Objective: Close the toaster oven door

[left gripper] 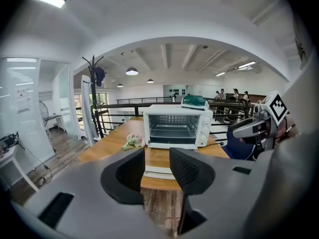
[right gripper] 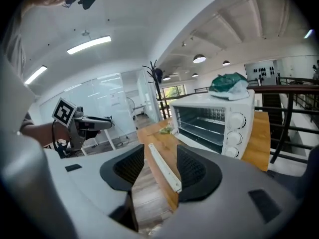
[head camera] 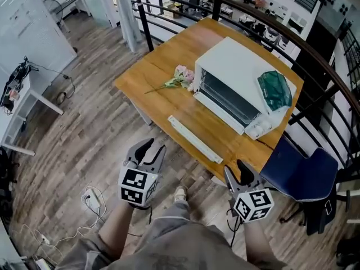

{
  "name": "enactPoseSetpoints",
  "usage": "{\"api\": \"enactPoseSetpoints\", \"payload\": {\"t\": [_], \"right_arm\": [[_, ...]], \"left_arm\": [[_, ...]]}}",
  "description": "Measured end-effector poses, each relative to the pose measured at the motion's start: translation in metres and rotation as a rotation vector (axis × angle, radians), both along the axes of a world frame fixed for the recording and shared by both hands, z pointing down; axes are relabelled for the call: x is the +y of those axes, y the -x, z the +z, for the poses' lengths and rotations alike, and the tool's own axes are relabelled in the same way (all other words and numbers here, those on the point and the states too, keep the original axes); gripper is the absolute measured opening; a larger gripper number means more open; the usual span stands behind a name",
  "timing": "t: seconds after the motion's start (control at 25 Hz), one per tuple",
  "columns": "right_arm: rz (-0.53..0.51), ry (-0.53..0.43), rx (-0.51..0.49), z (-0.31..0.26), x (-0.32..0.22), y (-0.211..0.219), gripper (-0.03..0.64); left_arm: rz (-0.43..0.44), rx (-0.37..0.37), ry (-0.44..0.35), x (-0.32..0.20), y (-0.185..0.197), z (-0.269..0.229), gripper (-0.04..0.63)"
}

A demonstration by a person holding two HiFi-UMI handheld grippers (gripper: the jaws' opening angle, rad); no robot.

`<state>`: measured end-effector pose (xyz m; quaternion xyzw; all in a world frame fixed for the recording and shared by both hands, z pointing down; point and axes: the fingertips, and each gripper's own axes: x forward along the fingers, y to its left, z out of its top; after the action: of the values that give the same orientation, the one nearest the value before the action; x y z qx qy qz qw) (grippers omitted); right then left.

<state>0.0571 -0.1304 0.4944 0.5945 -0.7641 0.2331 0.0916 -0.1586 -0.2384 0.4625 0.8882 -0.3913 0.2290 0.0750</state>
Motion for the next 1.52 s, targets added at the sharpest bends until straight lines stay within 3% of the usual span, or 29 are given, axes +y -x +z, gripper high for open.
{"api": "enactPoseSetpoints", "payload": {"t": [0.16,0.4,0.88,1.2,1.32,1.52], "right_arm": [[0.050,0.116,-0.008,0.051,-0.011,-0.007,0.218],[0.072,0.216,-0.036,0.107,-0.022,-0.010,0.235],[-0.005,0.412,-0.057,0.207,-0.019,-0.001,0.252],[-0.023,0.328,-0.074,0.223,-0.033,0.006,0.248],[-0.031,0.288,-0.079,0.220,-0.035,0.011,0.204],[-0.011,0.216,-0.095,0.203,-0.038,0.009,0.195]], "left_arm": [[0.026,-0.033,0.076,-0.032,-0.006,0.047,0.161],[0.066,-0.110,0.169,-0.065,-0.013,0.116,0.172],[0.035,-0.160,0.320,-0.096,-0.029,0.212,0.172],[0.011,-0.113,0.351,-0.104,-0.043,0.237,0.172],[0.013,-0.102,0.353,-0.103,-0.047,0.237,0.171],[0.019,-0.082,0.347,-0.102,-0.057,0.225,0.171]]}}
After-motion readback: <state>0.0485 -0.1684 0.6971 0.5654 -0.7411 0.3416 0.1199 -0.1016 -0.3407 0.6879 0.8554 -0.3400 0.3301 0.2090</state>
